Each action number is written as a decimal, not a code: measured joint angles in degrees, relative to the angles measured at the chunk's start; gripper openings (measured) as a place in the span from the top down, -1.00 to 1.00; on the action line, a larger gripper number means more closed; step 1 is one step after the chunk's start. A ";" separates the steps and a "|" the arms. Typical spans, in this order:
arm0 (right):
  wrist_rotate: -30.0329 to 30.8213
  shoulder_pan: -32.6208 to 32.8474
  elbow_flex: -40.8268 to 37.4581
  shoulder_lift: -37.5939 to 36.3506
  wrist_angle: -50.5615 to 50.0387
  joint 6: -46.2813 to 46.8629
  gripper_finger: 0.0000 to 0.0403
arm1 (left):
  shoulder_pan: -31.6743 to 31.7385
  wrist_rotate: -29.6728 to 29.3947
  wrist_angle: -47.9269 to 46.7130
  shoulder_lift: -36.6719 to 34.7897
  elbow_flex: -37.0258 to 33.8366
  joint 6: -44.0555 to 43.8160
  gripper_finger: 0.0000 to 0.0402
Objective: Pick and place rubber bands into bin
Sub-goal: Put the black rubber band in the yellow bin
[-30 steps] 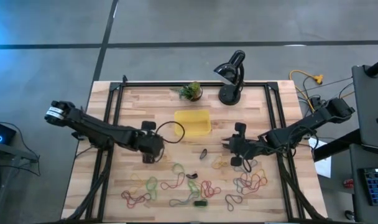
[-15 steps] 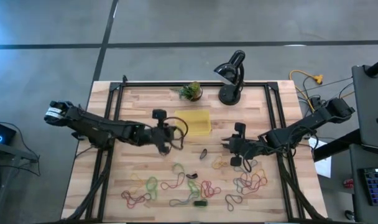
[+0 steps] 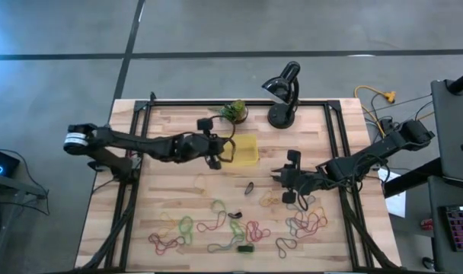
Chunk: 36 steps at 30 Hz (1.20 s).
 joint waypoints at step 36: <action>-1.73 0.00 -6.18 0.17 7.38 5.07 0.66 | 3.51 2.93 -12.29 10.09 7.91 -2.65 0.31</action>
